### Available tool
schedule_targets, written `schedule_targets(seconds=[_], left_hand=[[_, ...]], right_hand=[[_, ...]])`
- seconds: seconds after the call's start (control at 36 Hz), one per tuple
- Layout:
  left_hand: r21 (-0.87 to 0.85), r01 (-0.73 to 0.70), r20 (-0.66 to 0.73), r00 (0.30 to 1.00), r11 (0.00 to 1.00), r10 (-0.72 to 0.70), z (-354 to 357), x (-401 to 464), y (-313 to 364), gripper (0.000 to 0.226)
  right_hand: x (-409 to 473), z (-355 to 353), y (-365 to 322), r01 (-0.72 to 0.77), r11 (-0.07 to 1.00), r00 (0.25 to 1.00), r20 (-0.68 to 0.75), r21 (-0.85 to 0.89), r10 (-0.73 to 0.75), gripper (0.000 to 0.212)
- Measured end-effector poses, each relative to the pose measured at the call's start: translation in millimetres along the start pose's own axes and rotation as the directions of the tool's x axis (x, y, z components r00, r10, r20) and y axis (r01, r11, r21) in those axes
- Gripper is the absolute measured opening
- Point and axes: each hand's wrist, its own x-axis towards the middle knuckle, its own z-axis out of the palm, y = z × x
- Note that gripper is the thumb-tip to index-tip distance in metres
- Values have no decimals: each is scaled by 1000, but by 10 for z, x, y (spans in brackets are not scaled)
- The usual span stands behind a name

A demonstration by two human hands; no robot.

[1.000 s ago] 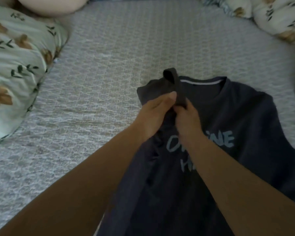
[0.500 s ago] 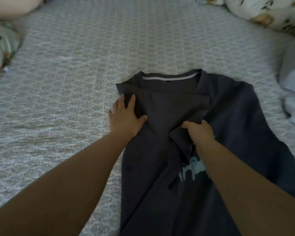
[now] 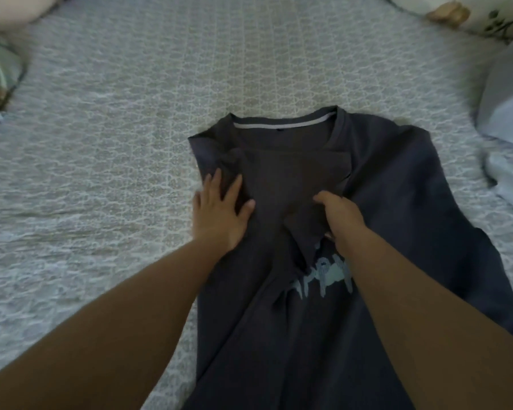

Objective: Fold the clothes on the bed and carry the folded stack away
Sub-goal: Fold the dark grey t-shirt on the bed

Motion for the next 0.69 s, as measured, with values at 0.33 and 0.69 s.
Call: schedule_targets(seconds=[0.33,0.69], left_hand=[[-252,50,74,997,966,-33,-179,-1888,-375,49],[-107,220,269,945,970,-185,-777,-3457,-371,14]], right_hand=[[-1086,-21,707,-81,972,996,61,220,69,10],[-2794,258,1848,-540,837,770,452,87,450,47]])
